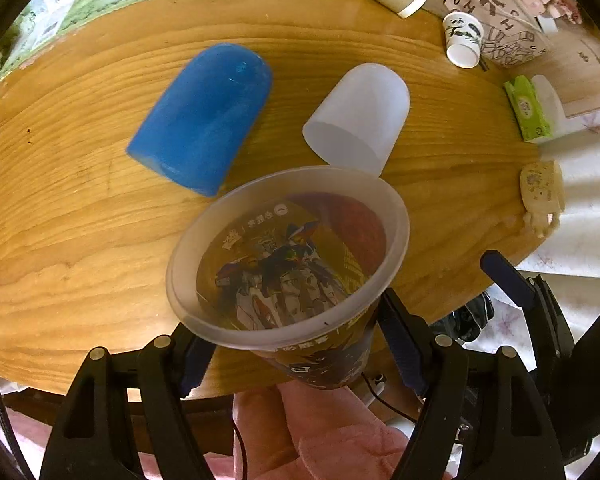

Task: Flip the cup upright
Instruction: 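Close the right tool on the upright cup while the left tool releases it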

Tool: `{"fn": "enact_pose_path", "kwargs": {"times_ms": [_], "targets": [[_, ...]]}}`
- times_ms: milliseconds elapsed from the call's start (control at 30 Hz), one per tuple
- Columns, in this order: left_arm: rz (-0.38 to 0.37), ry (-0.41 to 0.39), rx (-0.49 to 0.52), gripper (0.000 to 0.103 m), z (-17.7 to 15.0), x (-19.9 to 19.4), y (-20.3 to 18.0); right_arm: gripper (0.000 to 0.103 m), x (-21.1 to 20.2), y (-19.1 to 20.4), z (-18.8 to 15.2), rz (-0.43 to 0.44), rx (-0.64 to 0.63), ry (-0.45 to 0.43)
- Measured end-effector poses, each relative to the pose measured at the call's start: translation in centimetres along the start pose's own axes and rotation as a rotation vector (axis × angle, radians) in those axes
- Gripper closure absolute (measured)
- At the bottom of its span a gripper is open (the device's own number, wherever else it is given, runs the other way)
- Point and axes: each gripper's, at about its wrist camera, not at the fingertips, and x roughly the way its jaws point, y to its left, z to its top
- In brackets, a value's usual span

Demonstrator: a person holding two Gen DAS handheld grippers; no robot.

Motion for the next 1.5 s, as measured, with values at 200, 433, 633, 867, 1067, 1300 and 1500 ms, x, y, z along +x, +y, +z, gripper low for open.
{"fn": "enact_pose_path", "kwargs": {"times_ms": [200,433,633,867,1067,1300,1500], "targets": [[0.017,0.022,-0.008,0.025,1.4,1.5,-1.3,0.004,1.2,-2.5,0.8,0.026,-0.007,0.053],[0.049,0.029,-0.023,0.024,2.6,2.9,-2.3,0.004,2.0,-4.6,1.5,0.049,-0.013,0.096],[0.057,0.034,-0.035,0.024,3.0,3.8,-2.4,0.004,2.4,-5.7,1.5,0.057,-0.016,0.119],[0.054,0.037,-0.036,0.024,3.4,4.7,-2.5,0.004,2.5,-6.3,1.5,0.074,-0.019,0.130],[0.029,0.023,-0.038,0.023,3.4,4.5,-2.3,0.004,2.9,-6.4,1.8,0.073,-0.023,0.135],[0.007,0.018,-0.082,0.022,3.6,4.2,-1.2,0.004,2.9,-6.2,1.7,0.068,-0.024,0.141],[-0.008,-0.037,-0.088,0.022,3.6,3.2,-0.4,0.004,2.9,-5.9,1.6,0.061,-0.028,0.147]]}}
